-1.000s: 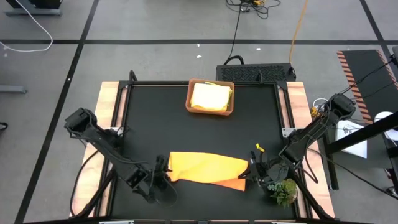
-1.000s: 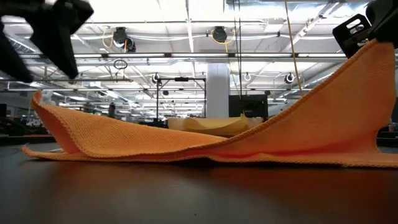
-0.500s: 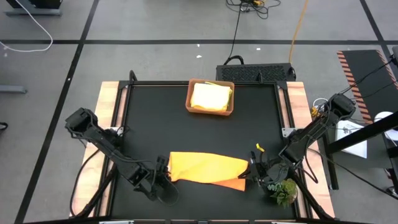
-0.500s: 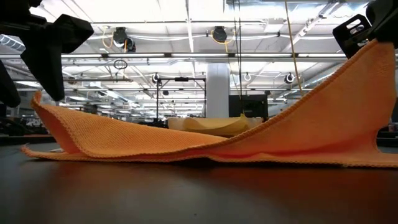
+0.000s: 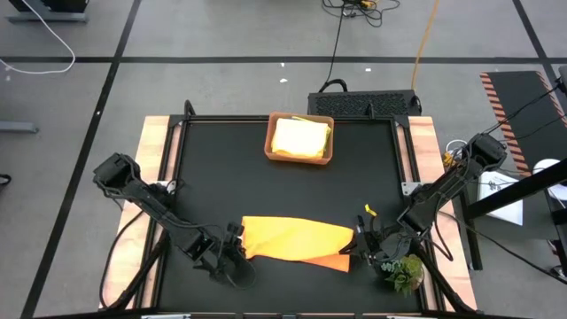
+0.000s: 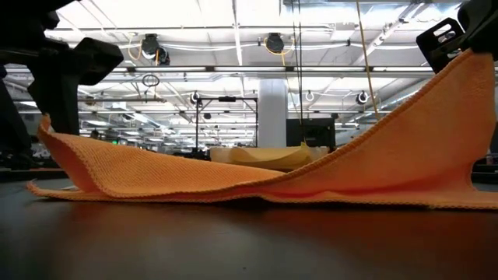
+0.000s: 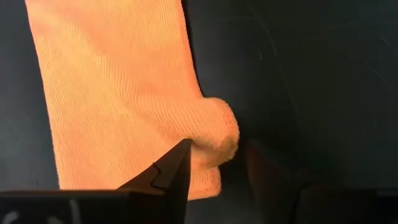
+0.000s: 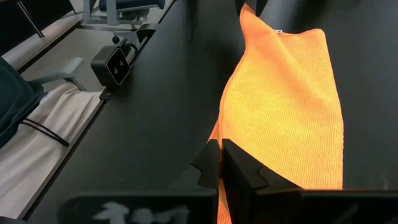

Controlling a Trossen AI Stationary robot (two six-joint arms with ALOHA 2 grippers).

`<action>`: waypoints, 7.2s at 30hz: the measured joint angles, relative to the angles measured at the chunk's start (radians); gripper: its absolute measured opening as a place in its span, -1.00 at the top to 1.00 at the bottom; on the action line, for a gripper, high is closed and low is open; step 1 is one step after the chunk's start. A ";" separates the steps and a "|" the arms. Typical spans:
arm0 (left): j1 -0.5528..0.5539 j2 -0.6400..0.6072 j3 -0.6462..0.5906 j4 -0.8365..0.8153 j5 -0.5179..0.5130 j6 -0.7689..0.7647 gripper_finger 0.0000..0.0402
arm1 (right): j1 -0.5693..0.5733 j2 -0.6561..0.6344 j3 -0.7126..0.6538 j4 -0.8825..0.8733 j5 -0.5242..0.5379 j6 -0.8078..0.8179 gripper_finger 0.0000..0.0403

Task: Fold microfiber towels
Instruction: Fold the orange microfiber towel

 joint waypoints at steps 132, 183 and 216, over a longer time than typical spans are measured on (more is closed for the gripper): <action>-0.043 -0.008 0.087 -0.147 -0.218 -0.202 0.46 | -0.111 0.083 -0.145 0.149 0.078 0.282 0.33; 0.171 -0.008 -0.214 0.260 -0.046 -0.200 0.46 | -0.268 0.021 -0.212 -0.091 -0.059 0.492 0.33; 0.446 -0.008 -0.105 0.659 0.171 0.230 0.46 | -0.277 0.021 -0.211 0.112 -0.083 0.287 0.95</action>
